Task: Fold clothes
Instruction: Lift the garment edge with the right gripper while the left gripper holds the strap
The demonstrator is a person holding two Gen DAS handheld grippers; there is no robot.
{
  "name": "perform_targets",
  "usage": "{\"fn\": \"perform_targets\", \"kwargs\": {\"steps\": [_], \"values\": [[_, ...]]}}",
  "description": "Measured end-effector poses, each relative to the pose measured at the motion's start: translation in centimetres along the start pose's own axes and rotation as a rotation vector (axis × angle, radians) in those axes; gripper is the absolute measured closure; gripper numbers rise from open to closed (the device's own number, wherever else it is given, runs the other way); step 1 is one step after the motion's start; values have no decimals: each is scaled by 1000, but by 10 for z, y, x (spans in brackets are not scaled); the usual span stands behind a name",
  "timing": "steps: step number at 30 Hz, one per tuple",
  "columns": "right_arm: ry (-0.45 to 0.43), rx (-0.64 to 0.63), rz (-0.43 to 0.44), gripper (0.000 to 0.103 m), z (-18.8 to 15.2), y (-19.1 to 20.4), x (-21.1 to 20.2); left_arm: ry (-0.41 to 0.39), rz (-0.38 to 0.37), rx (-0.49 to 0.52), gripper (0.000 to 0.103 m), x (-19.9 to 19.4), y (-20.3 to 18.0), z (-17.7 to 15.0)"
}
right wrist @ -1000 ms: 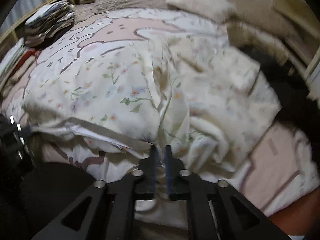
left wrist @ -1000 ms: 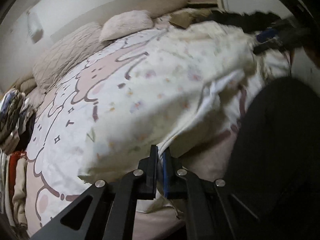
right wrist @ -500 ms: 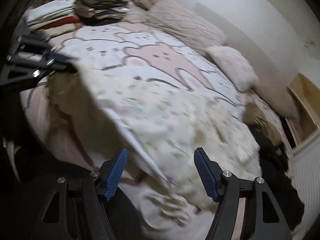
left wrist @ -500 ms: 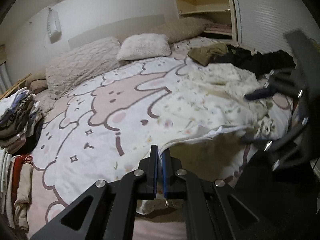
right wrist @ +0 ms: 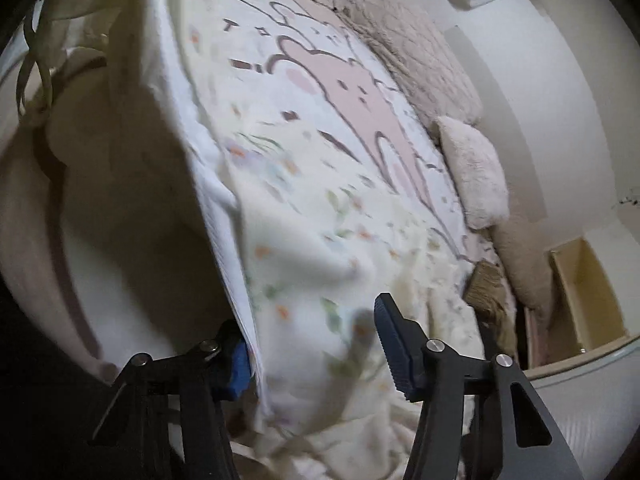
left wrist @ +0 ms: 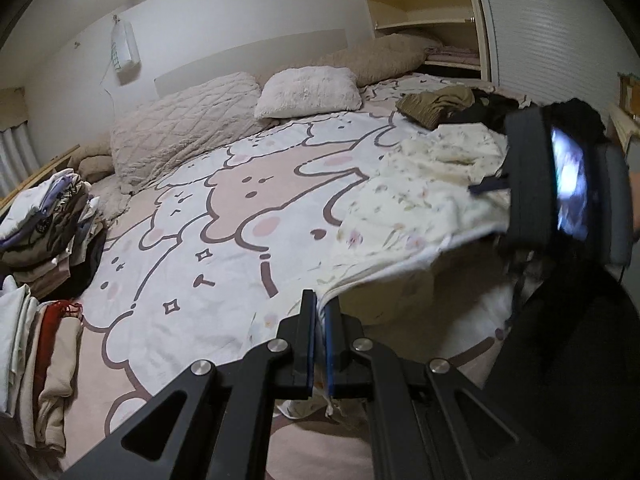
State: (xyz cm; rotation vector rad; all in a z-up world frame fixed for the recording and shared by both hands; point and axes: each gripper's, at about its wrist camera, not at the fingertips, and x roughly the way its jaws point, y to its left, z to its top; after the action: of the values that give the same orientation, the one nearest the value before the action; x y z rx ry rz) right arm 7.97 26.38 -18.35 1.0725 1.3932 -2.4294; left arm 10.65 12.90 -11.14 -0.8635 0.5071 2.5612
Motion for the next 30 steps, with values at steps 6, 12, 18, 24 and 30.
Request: {"fn": "perform_targets", "kwargs": {"steps": [6,12,18,24,30], "values": [[1,14,-100,67,-15,-15,-4,16,19,12,99,8,-1,-10],[-87,-50,-230,90,-17,-7,-18,42,40,-36,99,17,7,-13],[-146,-107,-348,97,6,-23,-29,-39,115,-65,99,13,32,16],[-238,-138,-549,98,63,-91,-64,-268,189,-99,99,-20,94,110],[-304,-89,-809,98,138,-207,-145,-539,255,-116,99,-97,147,233]]}}
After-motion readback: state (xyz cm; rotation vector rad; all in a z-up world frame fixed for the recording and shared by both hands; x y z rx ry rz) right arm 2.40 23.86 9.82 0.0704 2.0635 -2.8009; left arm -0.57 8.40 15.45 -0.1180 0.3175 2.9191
